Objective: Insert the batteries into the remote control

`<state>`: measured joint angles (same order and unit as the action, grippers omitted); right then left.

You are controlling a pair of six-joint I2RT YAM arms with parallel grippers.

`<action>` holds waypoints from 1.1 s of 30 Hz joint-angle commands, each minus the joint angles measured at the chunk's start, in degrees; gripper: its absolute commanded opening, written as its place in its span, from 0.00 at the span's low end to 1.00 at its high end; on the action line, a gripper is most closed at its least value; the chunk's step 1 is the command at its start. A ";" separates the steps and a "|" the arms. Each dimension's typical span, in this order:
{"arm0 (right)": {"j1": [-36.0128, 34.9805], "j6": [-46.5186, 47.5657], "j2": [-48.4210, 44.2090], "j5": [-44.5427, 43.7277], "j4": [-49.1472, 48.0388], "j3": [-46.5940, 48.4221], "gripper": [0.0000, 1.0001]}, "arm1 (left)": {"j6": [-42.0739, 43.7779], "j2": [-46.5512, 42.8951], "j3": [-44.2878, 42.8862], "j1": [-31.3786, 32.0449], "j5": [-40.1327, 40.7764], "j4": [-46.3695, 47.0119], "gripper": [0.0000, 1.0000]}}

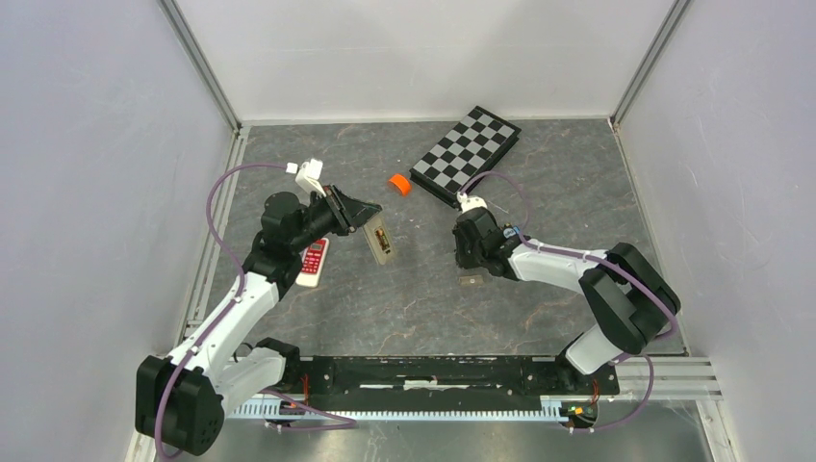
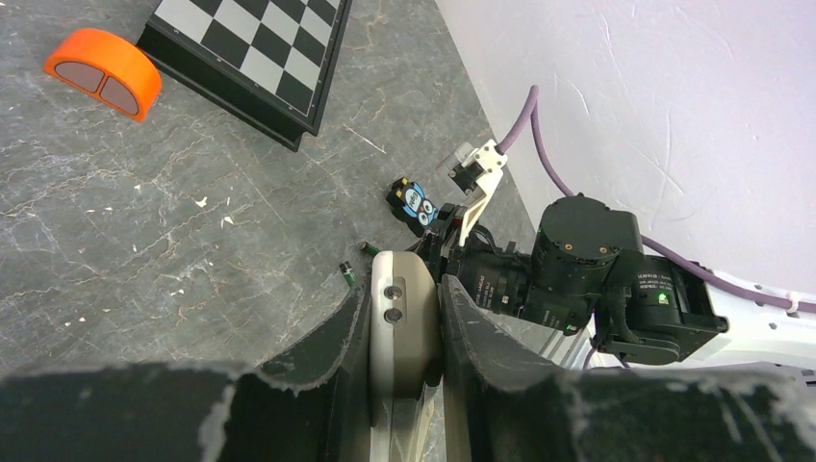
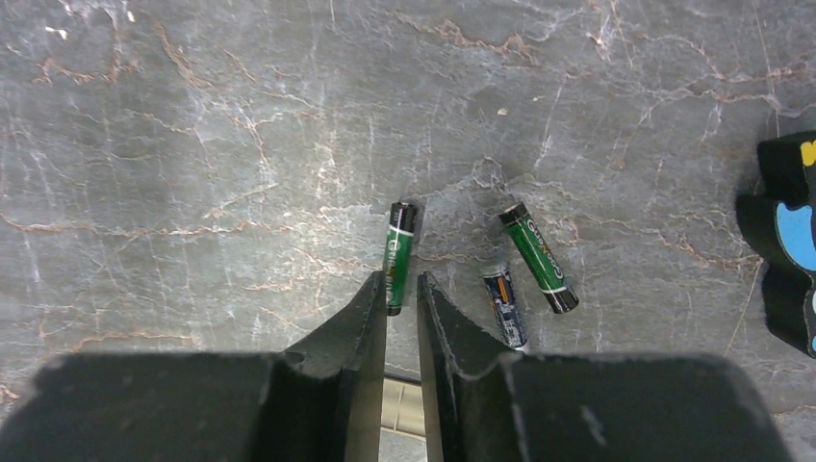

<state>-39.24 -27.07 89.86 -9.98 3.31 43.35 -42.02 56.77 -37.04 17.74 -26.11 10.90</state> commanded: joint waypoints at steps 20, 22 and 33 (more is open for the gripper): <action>2.68 5.66 -5.08 -5.26 8.11 2.50 0.34 | 1.65 -1.10 0.61 -0.08 4.28 1.41 0.02; 2.68 6.61 -5.03 -3.46 9.30 2.09 0.34 | 1.59 -0.85 0.57 -0.07 4.74 1.43 0.02; 2.88 7.51 -1.07 -2.12 9.67 2.86 0.33 | 1.50 -0.42 0.61 -0.08 5.06 1.50 0.02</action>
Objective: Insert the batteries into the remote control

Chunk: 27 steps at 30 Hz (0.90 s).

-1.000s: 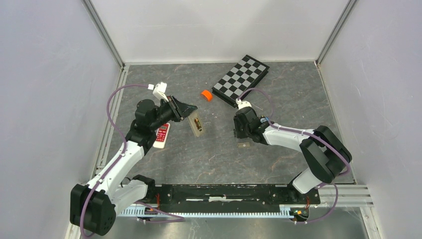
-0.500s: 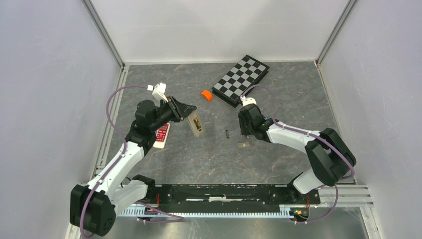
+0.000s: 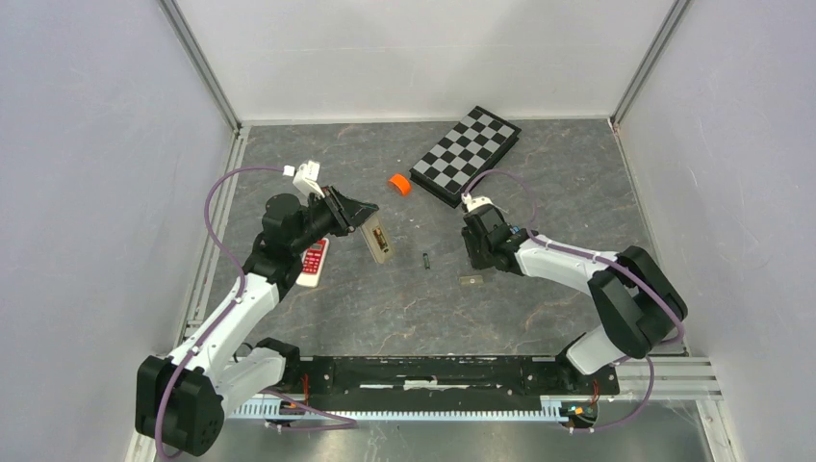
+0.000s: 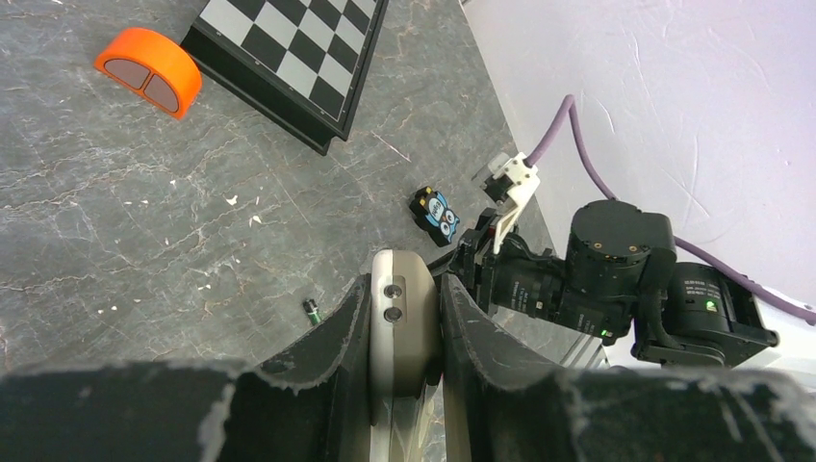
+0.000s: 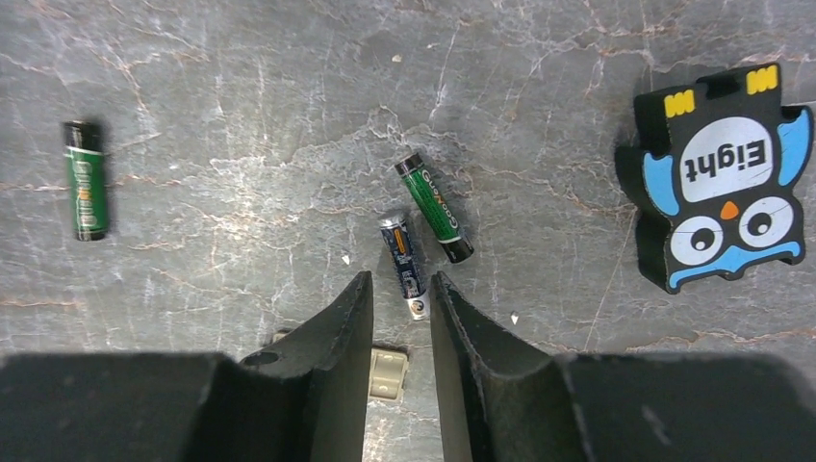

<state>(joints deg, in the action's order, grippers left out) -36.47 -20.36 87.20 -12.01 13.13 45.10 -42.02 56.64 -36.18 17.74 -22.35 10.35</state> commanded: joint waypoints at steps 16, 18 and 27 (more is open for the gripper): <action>0.08 5.45 -1.38 0.69 -8.86 -2.89 0.00 | 1.81 -1.07 -0.31 -0.08 1.77 1.65 0.02; -0.01 7.34 -4.11 5.33 -12.51 -3.99 0.00 | 1.72 -1.02 -0.39 -0.07 1.91 1.52 0.02; -1.12 11.12 -21.07 28.71 -35.16 -11.17 0.00 | -0.78 0.10 0.55 -0.07 0.38 4.88 0.02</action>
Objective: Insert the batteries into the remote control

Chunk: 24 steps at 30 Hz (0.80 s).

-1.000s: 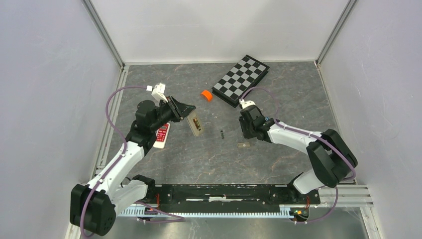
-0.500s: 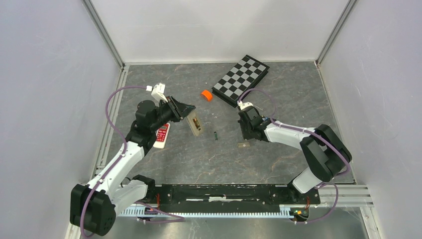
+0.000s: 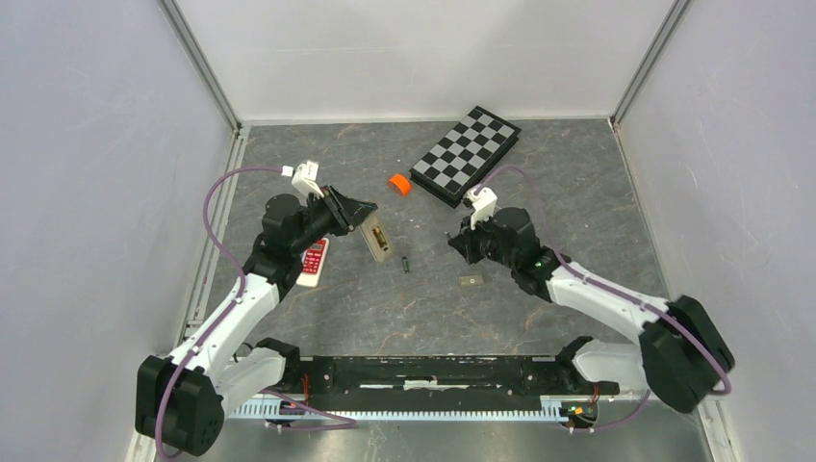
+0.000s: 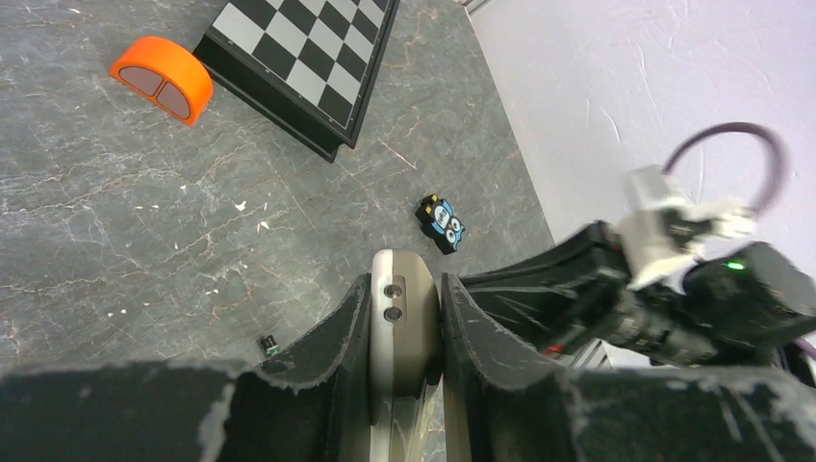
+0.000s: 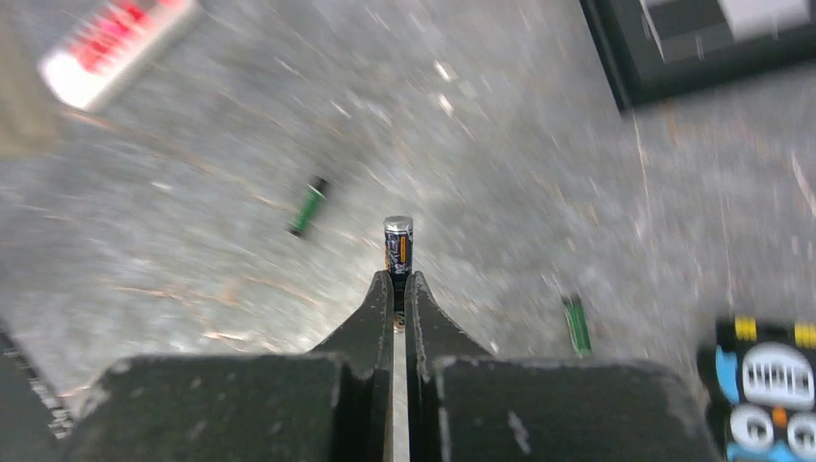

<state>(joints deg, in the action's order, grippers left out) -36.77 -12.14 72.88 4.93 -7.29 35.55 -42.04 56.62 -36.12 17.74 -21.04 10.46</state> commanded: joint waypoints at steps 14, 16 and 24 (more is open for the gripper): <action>-1.71 5.00 -13.17 38.15 -28.15 -2.26 0.00 | -16.85 8.42 6.87 1.10 -11.77 37.48 0.02; -2.22 5.57 -12.18 38.14 -26.08 -0.96 0.00 | -18.32 9.40 8.08 1.70 -11.56 41.31 0.02; -8.33 2.07 -2.96 13.98 2.89 17.40 0.00 | -22.34 10.50 15.97 5.42 -0.82 53.93 0.02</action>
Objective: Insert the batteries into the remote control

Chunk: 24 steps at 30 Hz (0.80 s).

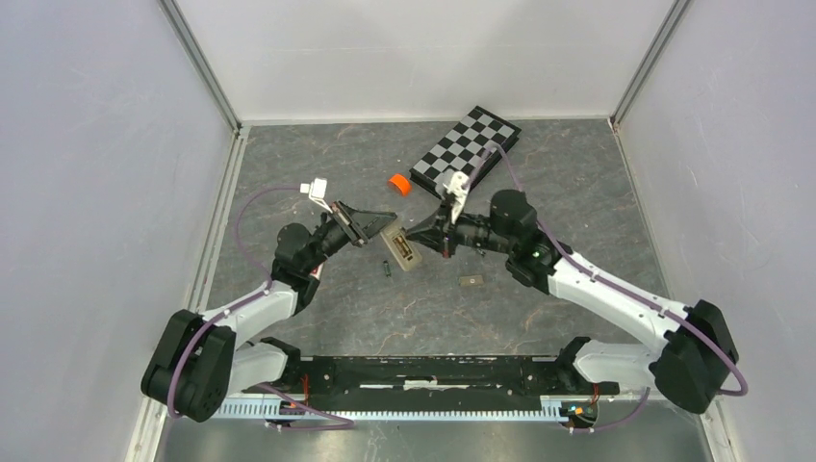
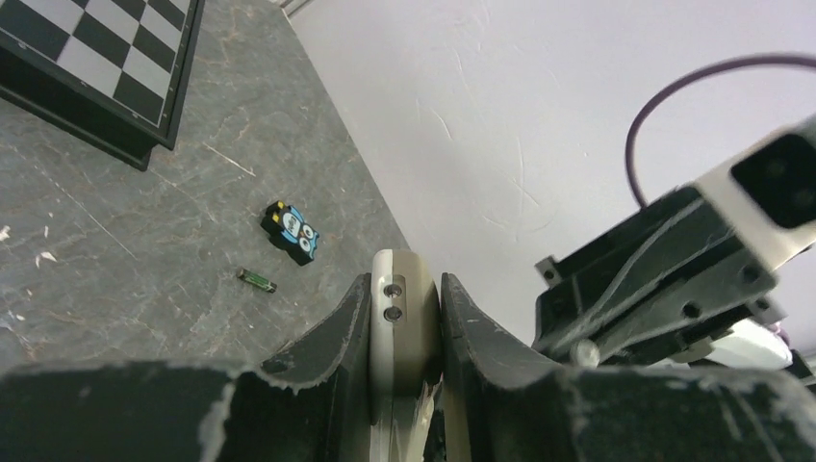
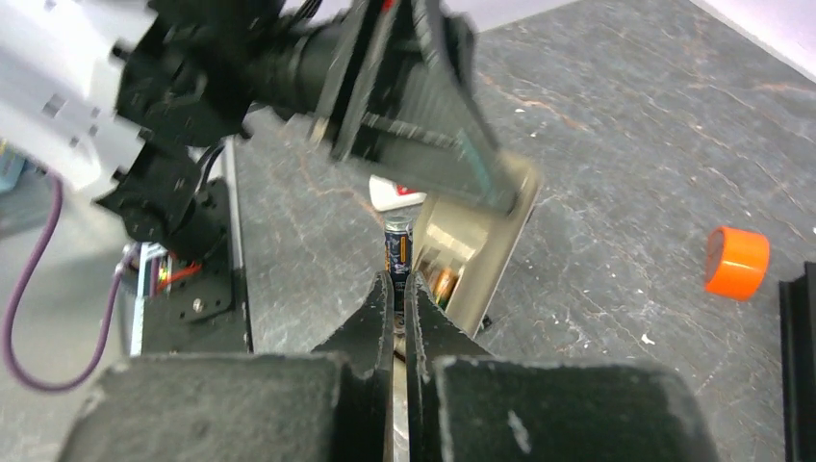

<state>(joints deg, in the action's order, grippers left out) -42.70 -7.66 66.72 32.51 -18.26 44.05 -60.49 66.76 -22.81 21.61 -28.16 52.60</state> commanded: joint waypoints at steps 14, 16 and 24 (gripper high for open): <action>-7.92 -4.38 8.92 -24.84 33.35 19.26 0.01 | -8.87 3.85 4.15 1.92 8.86 15.89 0.02; -8.18 -4.23 9.04 -24.78 33.22 19.44 0.01 | -9.54 4.37 4.17 1.90 8.82 16.70 0.02; -8.94 -4.46 10.01 -24.40 33.18 19.86 0.03 | -11.24 5.66 4.35 1.87 9.38 17.28 0.02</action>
<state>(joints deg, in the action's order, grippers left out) -51.05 -11.94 76.27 8.88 15.38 61.39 -69.04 71.99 -18.09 23.33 -19.73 65.04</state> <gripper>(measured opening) 0.030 0.316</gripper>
